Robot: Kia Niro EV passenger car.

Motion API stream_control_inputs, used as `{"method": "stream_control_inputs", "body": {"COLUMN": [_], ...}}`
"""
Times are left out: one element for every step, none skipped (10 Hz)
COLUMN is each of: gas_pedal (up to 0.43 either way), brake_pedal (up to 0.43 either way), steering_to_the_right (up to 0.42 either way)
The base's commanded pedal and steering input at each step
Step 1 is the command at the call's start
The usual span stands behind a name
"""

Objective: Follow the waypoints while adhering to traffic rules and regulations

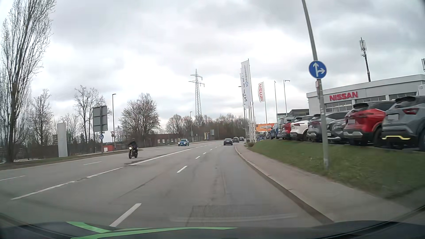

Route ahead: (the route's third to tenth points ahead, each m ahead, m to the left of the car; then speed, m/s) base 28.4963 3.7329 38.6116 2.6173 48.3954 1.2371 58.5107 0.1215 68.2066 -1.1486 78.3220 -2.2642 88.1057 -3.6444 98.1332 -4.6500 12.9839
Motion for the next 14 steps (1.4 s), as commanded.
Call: {"method": "stream_control_inputs", "body": {"gas_pedal": [0.079,0.079,0.079,0.079,0.079,0.079,0.079,0.079,0.079,0.079,0.079,0.079,0.079,0.079], "brake_pedal": [0.000,0.000,0.000,0.000,0.000,0.000,0.000,0.000,0.000,0.000,0.000,0.000,0.000,0.000], "steering_to_the_right": [0.008,0.008,0.008,0.008,0.008,0.008,0.008,0.008,0.008,0.008,0.008,0.008,0.008,0.008]}}
